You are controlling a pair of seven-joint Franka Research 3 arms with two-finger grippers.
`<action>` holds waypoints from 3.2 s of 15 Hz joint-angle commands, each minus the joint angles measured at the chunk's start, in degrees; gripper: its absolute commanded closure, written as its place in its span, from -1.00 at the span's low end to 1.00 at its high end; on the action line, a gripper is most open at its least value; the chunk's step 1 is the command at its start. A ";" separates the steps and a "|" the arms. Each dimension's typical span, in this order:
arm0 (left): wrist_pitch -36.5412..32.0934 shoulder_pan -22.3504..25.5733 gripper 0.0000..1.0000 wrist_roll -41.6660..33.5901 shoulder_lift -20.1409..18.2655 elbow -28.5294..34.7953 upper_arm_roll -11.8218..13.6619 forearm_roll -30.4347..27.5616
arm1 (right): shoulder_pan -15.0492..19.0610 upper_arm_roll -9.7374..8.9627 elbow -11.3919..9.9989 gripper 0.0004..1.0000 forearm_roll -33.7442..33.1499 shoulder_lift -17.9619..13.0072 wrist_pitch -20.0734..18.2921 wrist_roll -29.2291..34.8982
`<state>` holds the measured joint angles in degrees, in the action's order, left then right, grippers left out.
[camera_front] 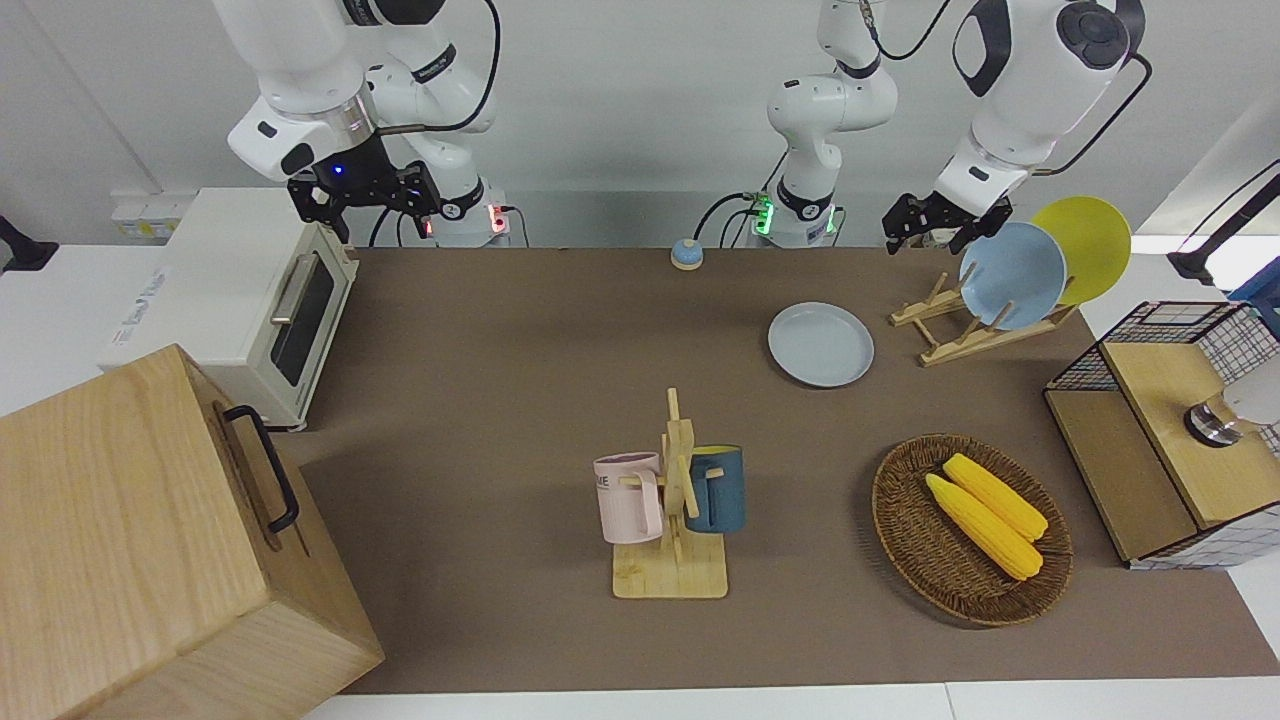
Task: Pick gray plate from table and place it on lower plate rack with left arm
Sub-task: 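Move the left gripper toward the edge of the gray plate nearest it, then close the left gripper on the gray plate's rim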
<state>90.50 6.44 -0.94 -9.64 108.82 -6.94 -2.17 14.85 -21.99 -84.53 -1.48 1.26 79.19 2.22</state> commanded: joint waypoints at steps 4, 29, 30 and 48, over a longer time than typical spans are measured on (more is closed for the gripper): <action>16.63 1.74 -0.99 0.06 -6.00 18.52 -0.01 -0.73 | 1.32 -1.21 0.41 -0.97 -0.37 -0.12 -0.62 0.68; 44.59 1.12 -0.97 -2.40 1.99 38.66 -0.01 -1.61 | 1.32 -1.21 0.41 -0.97 -0.37 -0.12 -0.62 0.68; 45.11 1.21 -0.84 -2.40 2.25 38.74 -0.01 -1.61 | 1.32 -1.13 0.41 -0.97 -0.37 -0.12 -0.62 0.68; 39.34 0.95 1.00 -2.40 1.82 34.37 -0.71 -1.61 | 1.32 -1.21 0.41 -0.97 -0.37 -0.20 -0.62 0.68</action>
<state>134.45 7.69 -2.42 -7.15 145.46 -7.41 -3.59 14.85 -21.99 -84.53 -1.48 1.26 79.19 2.22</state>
